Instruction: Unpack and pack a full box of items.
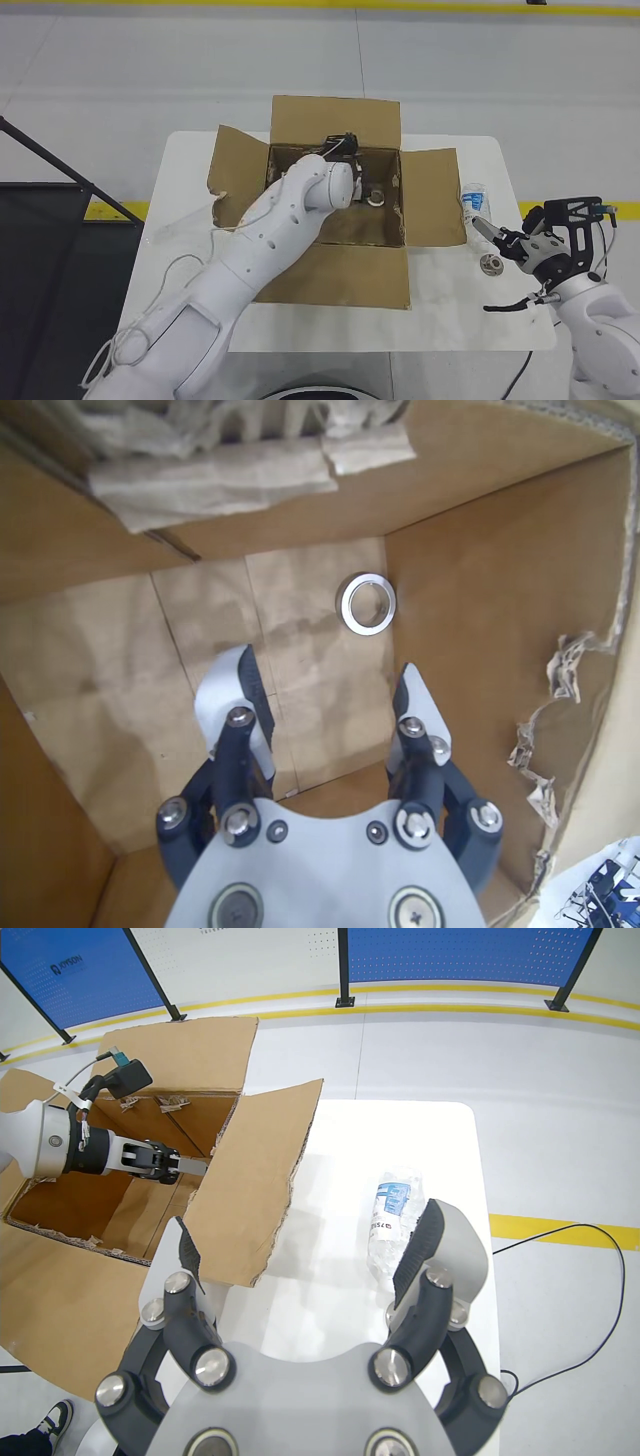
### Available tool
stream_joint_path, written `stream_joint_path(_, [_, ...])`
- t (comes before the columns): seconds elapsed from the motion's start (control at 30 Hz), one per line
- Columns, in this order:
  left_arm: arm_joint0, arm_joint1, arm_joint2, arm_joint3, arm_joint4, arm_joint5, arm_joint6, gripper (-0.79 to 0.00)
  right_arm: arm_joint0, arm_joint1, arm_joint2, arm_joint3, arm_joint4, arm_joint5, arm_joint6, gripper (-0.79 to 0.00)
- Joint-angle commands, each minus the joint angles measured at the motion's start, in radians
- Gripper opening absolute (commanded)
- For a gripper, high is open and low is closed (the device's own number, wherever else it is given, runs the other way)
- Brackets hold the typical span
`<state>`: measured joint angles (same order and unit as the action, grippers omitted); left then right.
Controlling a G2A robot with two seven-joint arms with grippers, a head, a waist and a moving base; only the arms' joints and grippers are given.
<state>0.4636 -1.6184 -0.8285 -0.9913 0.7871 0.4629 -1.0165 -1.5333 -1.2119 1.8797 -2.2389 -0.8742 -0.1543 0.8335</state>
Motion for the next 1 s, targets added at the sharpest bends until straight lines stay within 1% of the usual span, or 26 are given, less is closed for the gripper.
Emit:
stream_joint_path(0.0, [-0.017,-0.011,0.011,0.033,-0.017,-0.003,0.009,-0.376,0.0,0.0,0.0,0.0,0.0,0.0,0.0,0.0])
stream_joint_path(0.07, [-0.028,-0.023,0.026,0.062,-0.028,-0.004,0.028,-0.391,0.0,0.0,0.0,0.0,0.0,0.0,0.0,0.0])
stream_joint_path(0.13, [-0.037,-0.035,0.042,0.092,-0.038,-0.008,0.036,-0.376,0.0,0.0,0.0,0.0,0.0,0.0,0.0,0.0])
stream_joint_path(0.23, [-0.053,-0.051,0.056,0.138,-0.058,-0.008,0.048,-0.391,0.0,0.0,0.0,0.0,0.0,0.0,0.0,0.0])
stream_joint_path(0.3, [-0.062,-0.062,0.069,0.166,-0.057,0.0,0.061,-0.379,0.0,0.0,0.0,0.0,0.0,0.0,0.0,0.0])
stream_joint_path(0.4, [-0.073,-0.077,0.079,0.199,-0.075,0.0,0.079,-0.366,0.0,0.0,0.0,0.0,0.0,0.0,0.0,0.0])
stream_joint_path(0.6, [-0.094,-0.107,0.089,0.265,-0.108,0.013,0.119,-0.372,0.0,0.0,0.0,0.0,0.0,0.0,0.0,0.0])
stream_joint_path(0.7, [-0.107,-0.122,0.097,0.301,-0.122,0.023,0.127,-0.376,0.0,0.0,0.0,0.0,0.0,0.0,0.0,0.0])
stream_joint_path(0.77, [-0.118,-0.134,0.104,0.327,-0.13,0.032,0.127,-0.394,0.0,0.0,0.0,0.0,0.0,0.0,0.0,0.0])
stream_joint_path(0.97, [-0.152,-0.169,0.123,0.399,-0.15,0.047,0.128,-0.397,0.0,0.0,0.0,0.0,0.0,0.0,0.0,0.0])
